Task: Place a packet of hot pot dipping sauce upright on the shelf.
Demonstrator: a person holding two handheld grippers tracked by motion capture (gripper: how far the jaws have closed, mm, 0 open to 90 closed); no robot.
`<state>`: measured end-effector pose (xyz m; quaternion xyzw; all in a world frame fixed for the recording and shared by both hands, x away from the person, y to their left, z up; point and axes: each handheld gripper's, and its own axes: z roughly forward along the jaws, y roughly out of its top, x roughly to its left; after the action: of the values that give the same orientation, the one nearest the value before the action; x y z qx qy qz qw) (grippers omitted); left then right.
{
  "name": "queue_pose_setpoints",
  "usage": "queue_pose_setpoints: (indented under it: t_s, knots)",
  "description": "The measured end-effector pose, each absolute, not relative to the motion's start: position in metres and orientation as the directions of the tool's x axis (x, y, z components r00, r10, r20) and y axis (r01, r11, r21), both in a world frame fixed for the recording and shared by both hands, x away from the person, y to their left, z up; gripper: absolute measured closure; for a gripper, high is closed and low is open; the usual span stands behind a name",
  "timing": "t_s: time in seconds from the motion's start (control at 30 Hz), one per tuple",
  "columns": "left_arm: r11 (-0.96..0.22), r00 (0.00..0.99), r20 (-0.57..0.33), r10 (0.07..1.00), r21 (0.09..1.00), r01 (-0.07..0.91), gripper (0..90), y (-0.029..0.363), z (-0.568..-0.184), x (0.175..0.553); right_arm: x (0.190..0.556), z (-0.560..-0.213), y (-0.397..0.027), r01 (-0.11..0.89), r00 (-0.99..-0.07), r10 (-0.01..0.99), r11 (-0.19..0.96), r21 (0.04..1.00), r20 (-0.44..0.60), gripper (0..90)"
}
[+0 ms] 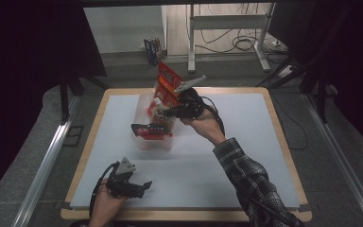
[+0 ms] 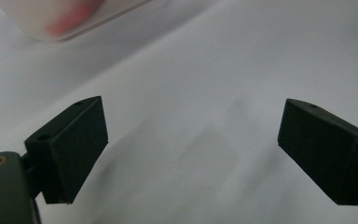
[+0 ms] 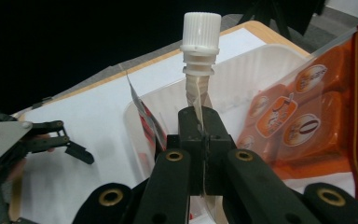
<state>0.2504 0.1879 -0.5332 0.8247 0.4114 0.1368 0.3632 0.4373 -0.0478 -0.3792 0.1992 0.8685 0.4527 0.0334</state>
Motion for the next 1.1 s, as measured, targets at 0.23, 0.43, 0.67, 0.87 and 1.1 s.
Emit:
queue_pose_setpoints:
  t_s: [0.23,0.43,0.67,0.87,1.1]
  knots:
    - [-0.4,0.625,-0.073,0.777,0.709,0.581,8.2,0.188,-0.534,0.251,0.439,-0.383,-0.047,0.321,-0.925,0.349,0.511,0.798,0.149,88.4]
    - [-0.401,0.625,-0.072,0.778,0.708,0.581,8.2,0.188,-0.534,0.251,0.442,-0.385,-0.044,0.321,-0.931,0.328,0.517,0.794,0.162,88.4]
    - [-0.405,0.626,-0.07,0.777,0.706,0.581,8.2,0.187,-0.534,0.251,0.444,-0.391,-0.038,0.322,-0.933,0.329,0.579,0.749,0.146,88.4]
    - [-0.4,0.624,-0.073,0.778,0.707,0.583,8.2,0.188,-0.534,0.251,0.446,-0.406,-0.029,0.311,-0.936,0.329,0.614,0.725,0.124,88.1]
    - [-0.405,0.626,-0.07,0.777,0.706,0.582,8.3,0.187,-0.534,0.251,0.447,-0.406,-0.029,0.306,-0.931,0.35,0.605,0.735,0.1,80.6]
